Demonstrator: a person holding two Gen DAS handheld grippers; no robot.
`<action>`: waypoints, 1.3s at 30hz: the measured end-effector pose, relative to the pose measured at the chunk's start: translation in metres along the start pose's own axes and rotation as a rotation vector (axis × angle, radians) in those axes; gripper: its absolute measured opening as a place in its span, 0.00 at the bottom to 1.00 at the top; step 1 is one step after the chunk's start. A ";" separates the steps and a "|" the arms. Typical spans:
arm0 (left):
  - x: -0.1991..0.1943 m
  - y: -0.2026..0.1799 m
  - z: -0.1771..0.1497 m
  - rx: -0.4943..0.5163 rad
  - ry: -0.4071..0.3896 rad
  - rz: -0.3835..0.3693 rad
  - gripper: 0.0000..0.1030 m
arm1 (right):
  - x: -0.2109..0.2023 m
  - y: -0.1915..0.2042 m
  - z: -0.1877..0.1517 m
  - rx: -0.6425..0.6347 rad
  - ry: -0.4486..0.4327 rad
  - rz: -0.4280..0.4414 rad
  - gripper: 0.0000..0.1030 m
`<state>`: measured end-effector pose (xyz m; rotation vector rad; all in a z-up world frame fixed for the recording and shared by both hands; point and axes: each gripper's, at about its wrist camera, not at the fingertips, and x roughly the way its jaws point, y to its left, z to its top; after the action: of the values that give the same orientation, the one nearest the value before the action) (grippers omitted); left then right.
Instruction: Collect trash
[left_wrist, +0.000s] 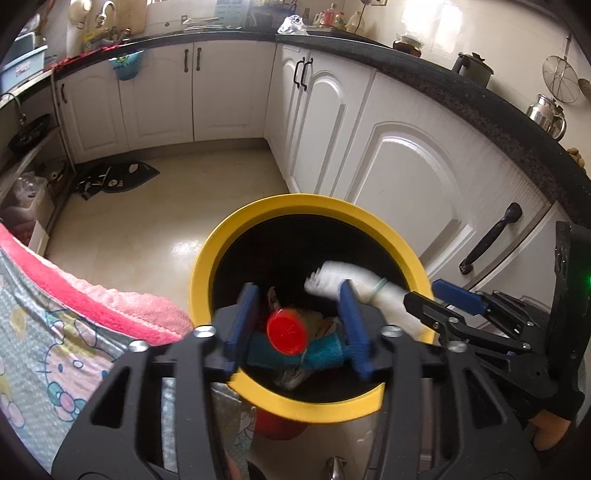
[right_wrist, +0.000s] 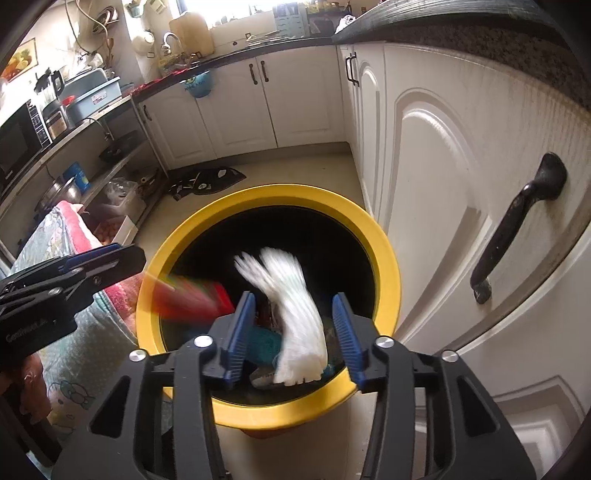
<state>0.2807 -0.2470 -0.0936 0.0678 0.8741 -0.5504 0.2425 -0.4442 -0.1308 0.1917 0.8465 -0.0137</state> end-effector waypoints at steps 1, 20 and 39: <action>-0.001 0.001 -0.001 0.001 0.000 0.005 0.42 | 0.000 0.000 0.000 0.001 0.000 0.000 0.44; -0.071 0.033 -0.006 -0.041 -0.084 0.105 0.89 | -0.044 0.018 0.001 -0.003 -0.084 -0.038 0.81; -0.177 0.068 -0.058 -0.124 -0.214 0.206 0.89 | -0.131 0.083 -0.028 -0.114 -0.282 -0.015 0.94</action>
<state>0.1816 -0.0965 -0.0112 -0.0144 0.6812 -0.3033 0.1425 -0.3665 -0.0377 0.0738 0.5652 -0.0066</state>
